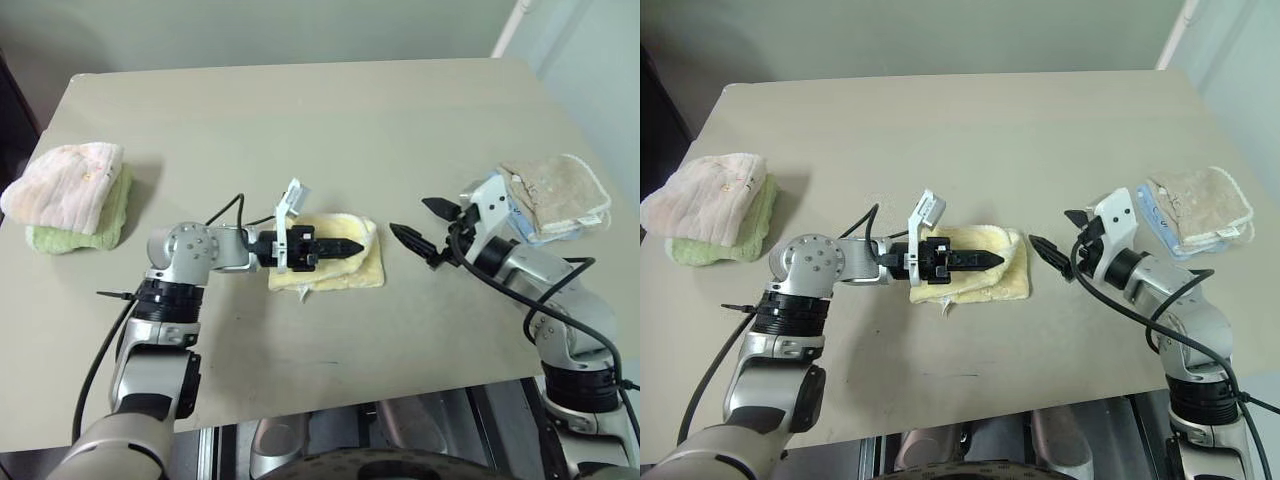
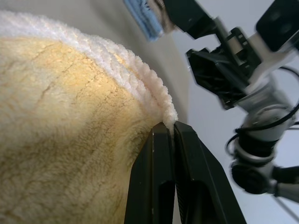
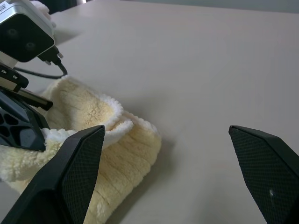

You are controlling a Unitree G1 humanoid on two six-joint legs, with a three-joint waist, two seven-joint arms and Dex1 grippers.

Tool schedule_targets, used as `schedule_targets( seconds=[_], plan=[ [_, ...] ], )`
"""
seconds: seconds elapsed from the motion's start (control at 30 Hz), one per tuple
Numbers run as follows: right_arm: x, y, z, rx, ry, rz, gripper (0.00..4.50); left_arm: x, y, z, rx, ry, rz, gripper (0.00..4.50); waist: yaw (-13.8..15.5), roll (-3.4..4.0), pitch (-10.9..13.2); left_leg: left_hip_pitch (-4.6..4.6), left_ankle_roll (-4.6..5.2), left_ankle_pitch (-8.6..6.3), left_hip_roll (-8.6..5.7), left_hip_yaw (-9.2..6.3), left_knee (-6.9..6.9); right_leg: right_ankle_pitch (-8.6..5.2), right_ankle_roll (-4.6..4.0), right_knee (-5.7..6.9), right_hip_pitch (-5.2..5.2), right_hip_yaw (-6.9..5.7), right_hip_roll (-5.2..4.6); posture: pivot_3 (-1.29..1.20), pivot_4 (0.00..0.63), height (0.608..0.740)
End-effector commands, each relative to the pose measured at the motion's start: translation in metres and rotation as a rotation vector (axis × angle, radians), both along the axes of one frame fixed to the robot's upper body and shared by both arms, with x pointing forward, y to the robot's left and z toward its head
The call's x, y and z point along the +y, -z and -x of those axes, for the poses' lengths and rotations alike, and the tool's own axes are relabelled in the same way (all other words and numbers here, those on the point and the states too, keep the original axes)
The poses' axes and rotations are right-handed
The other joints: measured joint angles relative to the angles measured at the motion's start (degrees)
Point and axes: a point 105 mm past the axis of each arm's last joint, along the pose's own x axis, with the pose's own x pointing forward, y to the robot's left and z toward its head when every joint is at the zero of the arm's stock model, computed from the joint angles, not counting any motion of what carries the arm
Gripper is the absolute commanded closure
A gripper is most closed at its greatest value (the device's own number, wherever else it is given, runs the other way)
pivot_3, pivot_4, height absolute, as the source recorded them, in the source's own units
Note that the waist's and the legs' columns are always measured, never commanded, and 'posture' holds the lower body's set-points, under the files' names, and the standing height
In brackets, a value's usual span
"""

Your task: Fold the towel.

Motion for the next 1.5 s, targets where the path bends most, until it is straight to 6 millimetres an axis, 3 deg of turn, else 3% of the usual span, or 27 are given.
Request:
schedule_targets(
  seconds=[0.03,0.13,0.5,0.63,0.73,0.93,1.0,1.1,1.2,1.5],
  plan=[
    [-0.005,-0.014,0.003,-0.061,0.021,0.005,0.00,-0.005,-0.009,0.003,-0.109,0.060,0.037,4.47,0.0,0.00,0.0,0.00,0.02,-0.01,-0.01,0.00,0.00,-0.01,0.02,-0.01,0.01,0.01,0.00,0.00,0.150,0.740],
    [-0.006,-0.012,0.003,-0.059,0.031,0.016,0.00,-0.006,-0.012,0.009,-0.104,0.100,0.070,3.80,0.0,0.00,0.0,-0.02,0.09,-0.04,-0.03,0.00,0.00,-0.06,0.10,-0.02,0.03,0.02,-0.03,0.00,0.150,0.740],
    [-0.008,-0.016,0.002,-0.070,0.037,0.013,0.00,-0.003,-0.028,0.012,-0.130,0.126,0.132,0.02,0.1,0.00,0.0,-0.02,0.30,-0.15,-0.08,0.01,0.04,-0.17,0.28,-0.08,0.11,0.03,-0.11,0.00,0.150,0.740],
    [-0.003,-0.024,0.004,-0.066,0.002,-0.040,0.00,0.009,-0.047,0.003,-0.274,0.065,0.138,0.02,0.1,0.00,0.0,-0.02,0.31,-0.16,-0.08,0.02,0.04,-0.18,0.30,-0.09,0.12,0.04,-0.11,0.00,0.150,0.740],
    [0.005,-0.026,0.007,-0.065,-0.042,-0.058,0.62,0.029,-0.058,-0.004,-0.381,0.007,0.141,0.00,0.0,0.00,0.0,-0.01,0.32,-0.16,-0.07,0.02,0.03,-0.18,0.30,-0.09,0.11,0.04,-0.10,0.00,0.150,0.740],
    [0.024,-0.029,0.005,-0.069,-0.104,-0.072,2.70,0.061,-0.056,-0.009,-0.487,-0.046,0.052,0.00,-0.1,0.01,0.0,-0.03,0.39,-0.20,-0.08,0.01,0.03,-0.22,0.28,-0.09,0.08,0.05,-0.11,0.00,0.150,0.740],
    [0.036,-0.029,0.001,-0.067,-0.137,-0.078,3.44,0.072,-0.046,-0.012,-0.547,-0.064,-0.038,0.00,-0.1,0.02,0.0,-0.05,0.44,-0.23,-0.07,0.00,0.04,-0.22,0.27,-0.09,0.08,0.05,-0.11,0.00,0.150,0.740],
    [0.044,-0.029,-0.001,-0.066,-0.159,-0.081,4.38,0.073,-0.041,-0.012,-0.634,-0.056,-0.044,0.00,0.0,0.04,0.0,-0.07,0.56,-0.31,-0.07,-0.03,0.03,-0.26,0.23,-0.09,0.06,0.04,-0.12,0.00,0.150,0.740],
    [0.058,-0.025,-0.005,-0.054,-0.199,-0.075,4.50,0.068,-0.039,-0.014,-0.768,-0.093,0.036,0.56,0.3,0.05,0.0,-0.13,0.64,-0.37,-0.10,-0.05,0.06,-0.31,0.19,-0.10,0.06,0.04,-0.18,0.00,0.150,0.740],
    [0.087,-0.006,-0.012,-0.004,-0.254,-0.062,4.50,0.049,-0.010,-0.005,-0.821,-0.067,0.064,0.56,0.1,0.06,0.0,-0.38,0.70,-0.50,-0.07,-0.04,0.16,-0.08,0.18,-0.04,-0.19,-0.04,-0.20,0.00,0.150,0.740]
  ],
)
